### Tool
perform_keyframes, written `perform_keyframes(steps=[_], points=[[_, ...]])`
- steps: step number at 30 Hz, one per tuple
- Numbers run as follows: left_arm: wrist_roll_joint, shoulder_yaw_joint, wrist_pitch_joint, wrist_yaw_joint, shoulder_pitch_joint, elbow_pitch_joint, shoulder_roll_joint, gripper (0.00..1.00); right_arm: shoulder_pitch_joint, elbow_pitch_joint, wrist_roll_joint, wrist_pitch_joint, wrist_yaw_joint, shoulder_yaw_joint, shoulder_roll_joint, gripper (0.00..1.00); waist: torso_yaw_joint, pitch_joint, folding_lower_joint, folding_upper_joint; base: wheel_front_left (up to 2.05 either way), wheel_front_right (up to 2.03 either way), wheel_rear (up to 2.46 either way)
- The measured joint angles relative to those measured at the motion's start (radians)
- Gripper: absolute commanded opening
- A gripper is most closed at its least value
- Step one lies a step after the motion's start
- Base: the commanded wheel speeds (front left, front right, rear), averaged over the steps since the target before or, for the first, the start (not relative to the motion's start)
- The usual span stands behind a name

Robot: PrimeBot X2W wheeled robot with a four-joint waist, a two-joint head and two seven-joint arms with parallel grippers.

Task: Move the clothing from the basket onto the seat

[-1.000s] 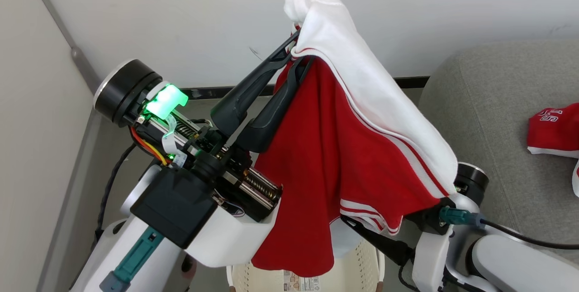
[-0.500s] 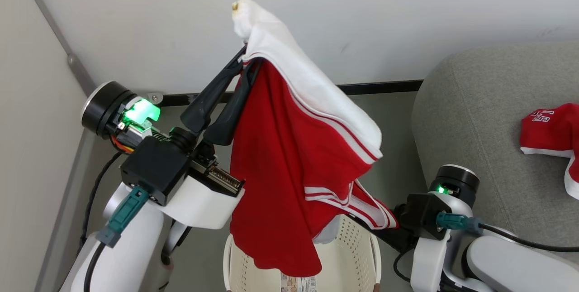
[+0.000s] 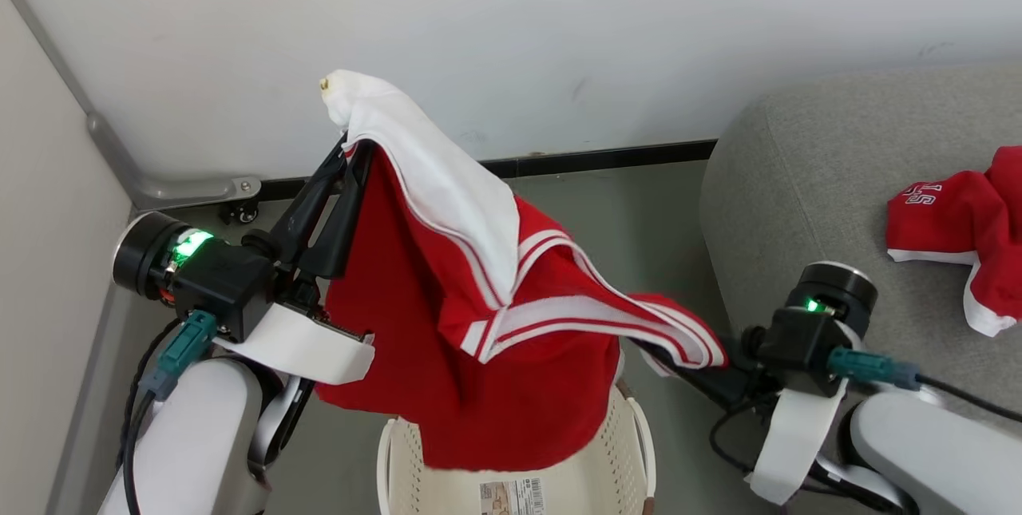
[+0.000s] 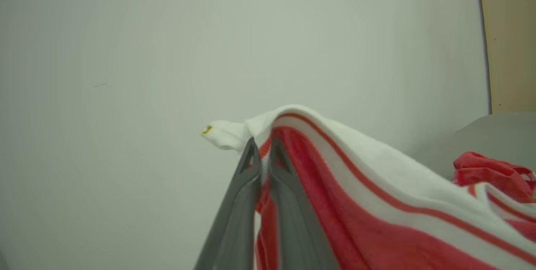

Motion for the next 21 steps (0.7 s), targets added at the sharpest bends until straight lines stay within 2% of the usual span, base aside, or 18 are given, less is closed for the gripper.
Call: perform_keyframes(steps=[8, 10, 12, 13, 14, 21], points=[[-0.037, 0.017, 0.000, -0.002, 0.020, 0.045, -0.005, 0.00, 0.001, 0.006, 0.043, -0.081, 0.000, -0.150, 0.000, 0.00, -0.020, 0.004, 0.0000, 0.0000, 0.00, 0.00, 0.00], [-0.038, 0.016, 0.000, -0.009, 0.033, 0.061, -0.003, 0.32, 0.004, 0.014, 0.055, -0.099, 0.000, -0.190, 0.000, 0.00, -0.022, 0.006, 0.0000, 0.0000, 0.00, 0.00, 0.00], [-0.039, 0.010, 0.000, -0.018, 0.048, 0.077, 0.003, 0.57, 0.005, 0.020, 0.068, -0.117, 0.000, -0.245, 0.000, 0.00, -0.025, 0.008, 0.0000, 0.0000, 0.00, 0.00, 0.00], [-0.040, 0.007, 0.000, -0.019, 0.052, 0.083, 0.007, 0.85, 0.006, 0.023, 0.070, -0.123, 0.000, -0.266, 0.000, 0.00, -0.026, 0.009, 0.0000, 0.0000, 0.00, 0.00, 0.00], [-0.042, 0.004, 0.000, -0.020, 0.052, 0.087, 0.010, 1.00, 0.008, 0.026, 0.074, -0.125, 0.000, -0.288, 0.000, 0.00, -0.027, 0.009, 0.0000, 0.0000, 0.00, 0.00, 0.00], [-0.057, 0.015, 0.001, -0.028, 0.067, 0.095, 0.034, 1.00, 0.050, 0.044, 0.077, -0.148, 0.000, -0.426, 0.005, 0.00, -0.036, 0.013, 0.0000, 0.0000, 0.00, 0.00, 0.00]])
